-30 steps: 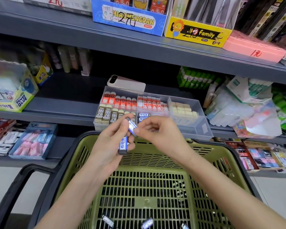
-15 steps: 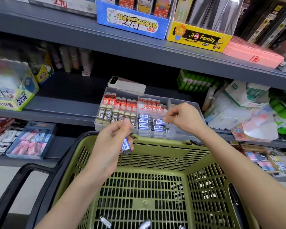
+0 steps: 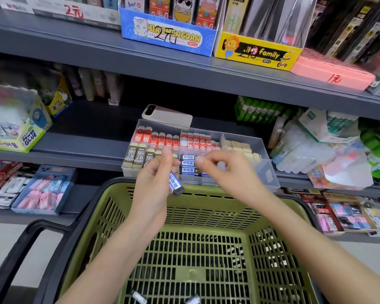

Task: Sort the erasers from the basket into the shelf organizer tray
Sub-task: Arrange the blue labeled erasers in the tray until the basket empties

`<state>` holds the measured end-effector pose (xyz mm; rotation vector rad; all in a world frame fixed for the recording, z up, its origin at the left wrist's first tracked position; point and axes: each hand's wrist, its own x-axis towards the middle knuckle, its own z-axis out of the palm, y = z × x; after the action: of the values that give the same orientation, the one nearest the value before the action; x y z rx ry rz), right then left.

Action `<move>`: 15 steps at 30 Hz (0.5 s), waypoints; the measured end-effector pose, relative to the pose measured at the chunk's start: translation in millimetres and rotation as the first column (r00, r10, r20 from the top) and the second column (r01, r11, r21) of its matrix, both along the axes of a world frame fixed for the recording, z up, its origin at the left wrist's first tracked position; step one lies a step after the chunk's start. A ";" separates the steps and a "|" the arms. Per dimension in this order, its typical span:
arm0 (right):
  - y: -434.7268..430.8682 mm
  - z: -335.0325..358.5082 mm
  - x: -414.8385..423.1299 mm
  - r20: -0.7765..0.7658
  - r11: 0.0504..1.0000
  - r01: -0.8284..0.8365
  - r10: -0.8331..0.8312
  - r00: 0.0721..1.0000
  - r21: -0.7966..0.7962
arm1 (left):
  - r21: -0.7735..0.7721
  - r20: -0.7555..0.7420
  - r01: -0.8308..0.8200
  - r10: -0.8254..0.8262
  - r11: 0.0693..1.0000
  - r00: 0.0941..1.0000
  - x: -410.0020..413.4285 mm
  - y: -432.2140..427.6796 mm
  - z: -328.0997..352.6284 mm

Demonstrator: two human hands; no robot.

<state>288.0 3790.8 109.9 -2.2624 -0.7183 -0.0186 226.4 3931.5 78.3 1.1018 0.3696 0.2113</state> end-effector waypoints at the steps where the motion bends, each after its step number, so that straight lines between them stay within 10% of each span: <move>1: 6.0 5.7 -15.0 -0.135 0.993 -0.063 0.077 0.988 0.104 | -0.012 0.017 -0.004 0.005 1.000 1.000 1.5 -2.8 2.7; 9: 19.6 2.5 -57.1 -0.440 0.879 0.179 0.038 0.897 0.441 | 0.003 0.076 0.006 -0.006 1.000 0.997 11.0 -17.3 11.9; 15: 6.8 9.0 -42.4 -0.583 0.917 0.081 0.179 0.792 0.391 | 0.240 0.100 0.034 -0.059 0.970 0.993 14.7 -7.2 17.0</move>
<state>245.5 3797.6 118.8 -1.6964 -0.3711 0.5307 241.1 3924.2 95.3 1.3289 0.2262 0.2767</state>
